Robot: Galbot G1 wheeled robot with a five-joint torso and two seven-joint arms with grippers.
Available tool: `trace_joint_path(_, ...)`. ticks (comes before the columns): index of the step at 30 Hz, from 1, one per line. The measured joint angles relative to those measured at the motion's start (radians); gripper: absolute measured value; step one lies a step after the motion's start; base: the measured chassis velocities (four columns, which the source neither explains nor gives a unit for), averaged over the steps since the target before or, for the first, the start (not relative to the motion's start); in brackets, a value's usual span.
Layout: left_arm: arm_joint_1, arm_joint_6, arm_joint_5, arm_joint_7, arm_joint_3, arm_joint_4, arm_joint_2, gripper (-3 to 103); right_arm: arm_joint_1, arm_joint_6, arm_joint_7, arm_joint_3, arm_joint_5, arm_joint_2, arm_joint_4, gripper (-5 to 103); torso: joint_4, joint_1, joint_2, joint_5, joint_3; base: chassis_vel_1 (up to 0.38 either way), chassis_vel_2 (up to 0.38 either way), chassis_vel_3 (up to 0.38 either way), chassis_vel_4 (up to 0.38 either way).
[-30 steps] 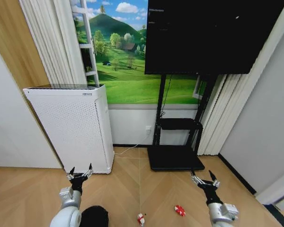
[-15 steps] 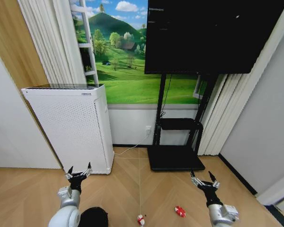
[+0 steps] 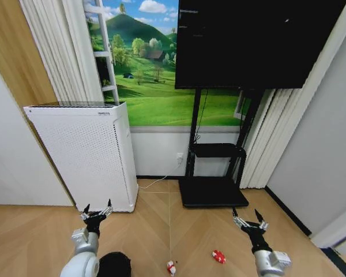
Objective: Pick up the trash bin and place the garbage on the floor into it.
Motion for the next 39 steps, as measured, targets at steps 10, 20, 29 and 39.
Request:
trace_joint_path(10, -0.004, -0.001, 0.0, 0.0, -0.001, 0.004, -0.001, 100, 0.003, 0.0, -0.001, -0.001, -0.001, 0.002, -0.003, 100, 0.0, -0.017, -0.043, 0.0, -0.027, 0.0, 0.0, 0.0, 0.0)
trace_joint_path(20, -0.011, -0.003, -0.001, 0.002, -0.001, 0.011, -0.002, 100, 0.009, 0.001, -0.003, -0.001, -0.003, 0.001, -0.008, 100, 0.0, -0.032, -0.086, 0.0, -0.053, 0.0, 0.0, 0.0, 0.0)
trace_joint_path(29, -0.016, -0.003, -0.001, 0.005, -0.001, 0.013, -0.001, 100, 0.014, 0.0, -0.004, -0.002, -0.002, 0.0, -0.011, 100, 0.0, -0.048, -0.128, 0.0, -0.08, 0.0, 0.0, 0.0, 0.0)
trace_joint_path(39, -0.017, -0.003, -0.001, 0.006, -0.001, 0.013, -0.002, 100, 0.014, 0.0, -0.007, -0.001, 0.001, -0.001, -0.011, 100, 0.0, -0.064, -0.173, 0.0, -0.109, 0.0, 0.0, 0.0, 0.0)
